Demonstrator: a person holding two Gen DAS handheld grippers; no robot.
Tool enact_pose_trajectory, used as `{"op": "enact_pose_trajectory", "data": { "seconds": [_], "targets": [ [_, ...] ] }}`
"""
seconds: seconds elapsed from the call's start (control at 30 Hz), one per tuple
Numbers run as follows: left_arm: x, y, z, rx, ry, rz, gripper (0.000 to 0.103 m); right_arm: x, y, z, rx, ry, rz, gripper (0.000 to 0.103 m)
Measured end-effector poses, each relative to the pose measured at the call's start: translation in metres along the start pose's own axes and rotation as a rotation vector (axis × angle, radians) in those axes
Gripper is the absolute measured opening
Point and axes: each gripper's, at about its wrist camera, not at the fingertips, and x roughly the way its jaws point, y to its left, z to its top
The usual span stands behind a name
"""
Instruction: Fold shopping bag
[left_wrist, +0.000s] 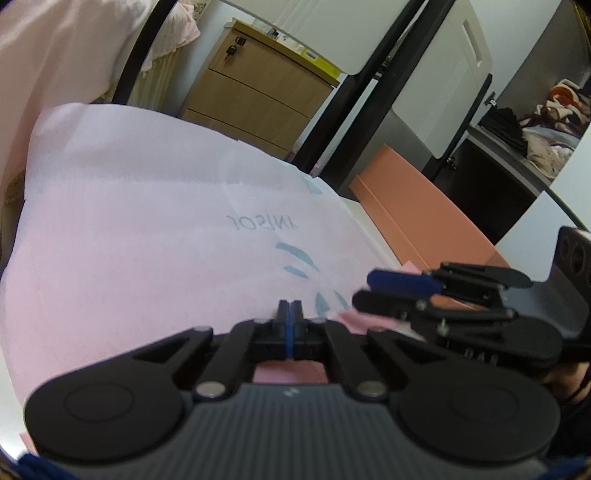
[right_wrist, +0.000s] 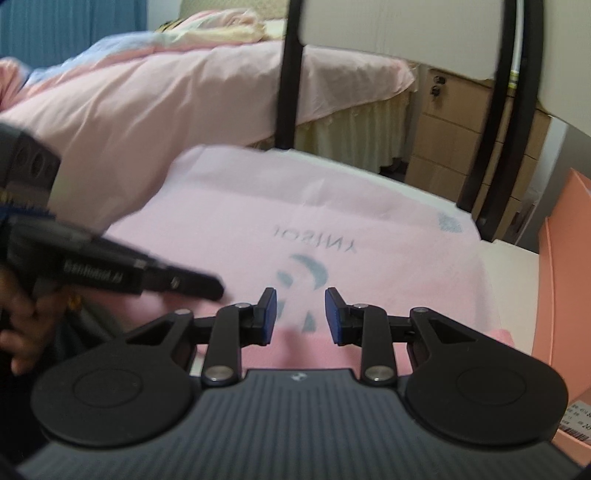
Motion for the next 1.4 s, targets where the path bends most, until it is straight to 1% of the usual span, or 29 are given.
{"op": "enact_pose_trajectory", "data": {
  "seconds": [0.2, 0.27, 0.43, 0.57, 0.67, 0.87, 1.0, 1.1, 1.17, 1.3, 1.4],
  "targets": [
    [-0.002, -0.003, -0.001, 0.029, -0.005, 0.017, 0.000, 0.008, 0.015, -0.008, -0.072, 0.060, -0.010, 0.032],
    [-0.003, -0.004, -0.002, 0.035, -0.007, 0.021, 0.001, 0.008, 0.017, -0.008, -0.082, 0.058, -0.013, 0.032],
    [-0.005, -0.009, -0.002, 0.060, -0.018, 0.031, 0.002, 0.008, 0.012, -0.008, -0.050, 0.066, 0.003, 0.032],
    [-0.007, -0.012, -0.004, 0.085, -0.025, 0.045, 0.002, 0.009, 0.001, -0.007, 0.029, 0.080, 0.023, 0.032],
    [-0.007, -0.014, -0.004, 0.098, -0.024, 0.053, 0.002, 0.009, -0.006, -0.008, 0.067, 0.081, 0.005, 0.032],
    [-0.008, -0.017, -0.006, 0.124, -0.031, 0.059, 0.003, 0.008, -0.005, -0.011, 0.036, 0.077, -0.007, 0.032],
    [-0.016, -0.023, -0.008, 0.166, -0.067, 0.048, 0.003, 0.008, -0.006, -0.011, 0.031, 0.079, -0.001, 0.032],
    [-0.026, -0.030, -0.011, 0.200, -0.097, 0.032, 0.008, 0.007, -0.007, -0.011, 0.028, 0.082, 0.008, 0.032],
    [-0.031, -0.035, -0.015, 0.223, -0.109, 0.037, 0.018, 0.006, -0.007, -0.011, 0.024, 0.084, 0.013, 0.032],
    [-0.039, -0.042, -0.023, 0.262, -0.112, 0.051, 0.021, 0.005, -0.009, -0.011, 0.017, 0.086, 0.027, 0.032],
    [-0.043, -0.050, -0.029, 0.308, -0.117, 0.053, 0.027, 0.004, -0.010, -0.011, 0.014, 0.087, 0.038, 0.032]
  ]
}}
